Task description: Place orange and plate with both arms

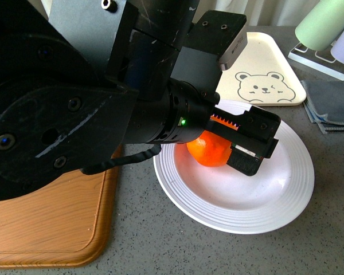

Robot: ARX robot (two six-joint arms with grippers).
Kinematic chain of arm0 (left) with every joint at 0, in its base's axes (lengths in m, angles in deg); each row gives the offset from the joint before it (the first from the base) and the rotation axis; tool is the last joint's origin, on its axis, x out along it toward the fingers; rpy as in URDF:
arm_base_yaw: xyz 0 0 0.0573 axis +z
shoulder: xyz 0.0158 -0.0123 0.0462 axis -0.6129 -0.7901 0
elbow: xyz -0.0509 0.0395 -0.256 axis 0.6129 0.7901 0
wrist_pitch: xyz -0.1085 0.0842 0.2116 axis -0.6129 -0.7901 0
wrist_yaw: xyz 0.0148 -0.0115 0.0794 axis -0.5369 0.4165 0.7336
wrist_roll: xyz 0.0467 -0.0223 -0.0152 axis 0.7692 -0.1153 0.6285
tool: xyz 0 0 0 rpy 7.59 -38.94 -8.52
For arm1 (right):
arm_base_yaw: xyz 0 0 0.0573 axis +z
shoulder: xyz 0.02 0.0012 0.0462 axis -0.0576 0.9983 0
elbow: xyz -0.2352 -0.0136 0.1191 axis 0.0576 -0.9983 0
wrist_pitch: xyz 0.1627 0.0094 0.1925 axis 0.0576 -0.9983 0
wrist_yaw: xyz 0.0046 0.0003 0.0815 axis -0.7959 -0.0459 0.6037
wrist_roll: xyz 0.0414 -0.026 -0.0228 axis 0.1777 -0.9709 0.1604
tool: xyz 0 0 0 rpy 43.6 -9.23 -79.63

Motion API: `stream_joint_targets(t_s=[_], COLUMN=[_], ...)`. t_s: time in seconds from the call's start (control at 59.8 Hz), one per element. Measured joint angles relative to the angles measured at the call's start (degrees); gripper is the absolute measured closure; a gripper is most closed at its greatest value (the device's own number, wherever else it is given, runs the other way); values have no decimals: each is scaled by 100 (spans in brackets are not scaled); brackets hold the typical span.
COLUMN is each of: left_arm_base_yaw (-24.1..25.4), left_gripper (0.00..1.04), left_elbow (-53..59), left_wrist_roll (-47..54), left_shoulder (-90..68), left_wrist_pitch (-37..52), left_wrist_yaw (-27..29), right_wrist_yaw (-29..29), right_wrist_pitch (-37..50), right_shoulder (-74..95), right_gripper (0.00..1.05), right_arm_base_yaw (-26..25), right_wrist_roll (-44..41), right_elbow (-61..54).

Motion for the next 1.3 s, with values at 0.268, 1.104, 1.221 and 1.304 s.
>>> stream_joint_targets(t_s=[0.268, 1.104, 1.221, 1.304], left_arm_base_yaw=[404, 3585, 3893, 3908], left_gripper=[9, 103, 103, 103], left_elbow=[713, 4826, 5010, 5106], left_wrist_roll=[-162, 221, 221, 223], left_shoulder=[1019, 5062, 5637, 6078], left_wrist_pitch=[173, 3062, 2671, 2341], left_wrist_yaw=[-140, 1655, 1394, 1346], right_wrist_yaw=[0, 13, 11, 11], right_wrist_pitch=[0, -2, -2, -2], right_shoulder=[0, 0, 0, 0], right_gripper=[9, 9, 9, 9], right_arm_base_yaw=[0, 0, 0, 0], right_wrist_roll=[0, 0, 0, 0], right_elbow=[0, 0, 0, 0])
